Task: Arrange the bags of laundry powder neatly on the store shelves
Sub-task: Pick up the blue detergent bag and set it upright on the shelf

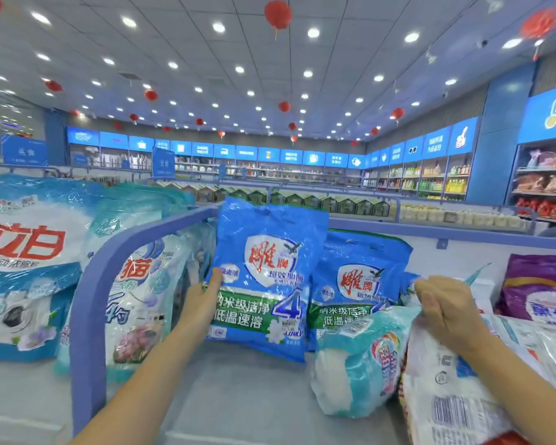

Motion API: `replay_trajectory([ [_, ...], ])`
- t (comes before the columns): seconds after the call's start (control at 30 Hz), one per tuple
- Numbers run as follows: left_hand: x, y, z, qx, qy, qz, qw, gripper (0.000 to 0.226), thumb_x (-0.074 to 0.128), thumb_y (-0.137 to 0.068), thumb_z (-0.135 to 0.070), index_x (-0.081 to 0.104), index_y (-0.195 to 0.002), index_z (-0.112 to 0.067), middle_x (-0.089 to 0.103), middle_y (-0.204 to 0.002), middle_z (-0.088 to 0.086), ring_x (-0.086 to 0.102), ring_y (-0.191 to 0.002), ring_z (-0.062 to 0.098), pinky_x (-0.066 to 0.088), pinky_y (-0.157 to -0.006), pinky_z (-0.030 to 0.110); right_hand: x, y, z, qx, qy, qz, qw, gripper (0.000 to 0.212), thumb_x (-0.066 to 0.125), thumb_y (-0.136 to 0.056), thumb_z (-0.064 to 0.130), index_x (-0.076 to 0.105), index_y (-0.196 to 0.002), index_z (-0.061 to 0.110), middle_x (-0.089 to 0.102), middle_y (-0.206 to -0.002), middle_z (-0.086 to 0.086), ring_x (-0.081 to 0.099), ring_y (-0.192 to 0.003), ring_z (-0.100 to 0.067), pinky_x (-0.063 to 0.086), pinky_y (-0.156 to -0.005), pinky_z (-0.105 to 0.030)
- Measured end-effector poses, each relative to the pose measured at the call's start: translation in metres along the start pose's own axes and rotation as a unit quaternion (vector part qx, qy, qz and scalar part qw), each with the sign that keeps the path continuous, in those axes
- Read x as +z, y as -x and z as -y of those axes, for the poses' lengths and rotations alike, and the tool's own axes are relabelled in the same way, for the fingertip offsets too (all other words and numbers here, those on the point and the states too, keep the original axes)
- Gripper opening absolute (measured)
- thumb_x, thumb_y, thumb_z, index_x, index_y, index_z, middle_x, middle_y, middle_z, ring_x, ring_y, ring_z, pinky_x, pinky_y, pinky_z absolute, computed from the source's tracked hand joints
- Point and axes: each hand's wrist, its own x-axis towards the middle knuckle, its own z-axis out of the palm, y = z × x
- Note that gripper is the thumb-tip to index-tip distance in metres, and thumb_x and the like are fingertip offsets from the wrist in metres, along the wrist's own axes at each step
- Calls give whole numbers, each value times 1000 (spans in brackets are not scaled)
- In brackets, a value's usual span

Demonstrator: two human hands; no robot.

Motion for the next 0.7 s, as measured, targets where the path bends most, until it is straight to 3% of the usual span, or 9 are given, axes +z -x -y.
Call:
replay_trajectory([
  [0.07, 4, -3, 12, -31, -14, 29, 999, 52, 44, -96, -37, 54, -122, 7, 66, -88, 19, 62, -77, 25, 45, -59, 17, 1, 0, 0, 10, 3, 0, 1000, 38, 17, -102, 31, 23, -65, 22, 29, -41, -10, 24, -50, -15, 12, -53, -21],
  [0.17, 6, -10, 25, -29, -27, 16, 999, 44, 44, -96, -39, 61, -110, -1, 63, -80, 14, 58, -77, 24, 39, -72, 28, 4, 0, 0, 18, 18, -3, 1000, 39, 17, -102, 33, 24, -65, 22, 29, -41, -8, 26, -51, -17, 14, -51, -23],
  [0.23, 9, -14, 32, 0, -72, -21, 997, 47, 45, -95, -42, 58, -118, -4, 64, -89, 22, 60, -84, 32, 41, -73, 31, 4, 0, 0, 17, 18, -8, 1000, 41, 17, -102, 33, 29, -65, 21, 28, -42, -5, 27, -52, -17, 17, -50, -25],
  [0.33, 12, -15, 36, -1, -141, -48, 989, 52, 38, -95, -47, 54, -124, -7, 65, -97, 19, 59, -89, 35, 47, -80, 38, 5, 1, -1, 21, 27, -8, 999, 61, 17, -102, 33, 40, -52, 6, 33, -40, -9, 28, -49, -17, 19, -49, -27],
  [0.47, 15, -10, 24, -53, -226, -26, 972, 76, 26, -90, -62, 43, -133, -2, 49, -131, 25, 45, -121, 40, 36, -102, 46, 4, -1, -1, 15, 58, -3, 998, 60, 19, -102, 35, 41, -54, 8, 36, -41, -8, 36, -36, -22, 20, -49, -29],
  [0.57, 7, 24, 11, 1, -216, 53, 975, 91, 31, -76, -74, 32, -142, -12, 38, -145, 15, 34, -133, 33, 28, -110, 45, 1, -6, 0, 7, 78, 8, 997, 45, 20, -101, 42, 33, -64, 22, 39, -41, -3, 36, -41, -17, 20, -49, -27],
  [0.7, 2, 88, -25, 148, -100, 56, 982, 89, 36, -74, -80, 40, -138, -19, 43, -141, -5, 41, -129, 16, 30, -110, 37, -3, -12, 0, 16, 88, 42, 995, 66, 20, -100, 47, 44, -50, 11, 42, -38, 1, 39, -36, -18, 11, -49, -23],
])
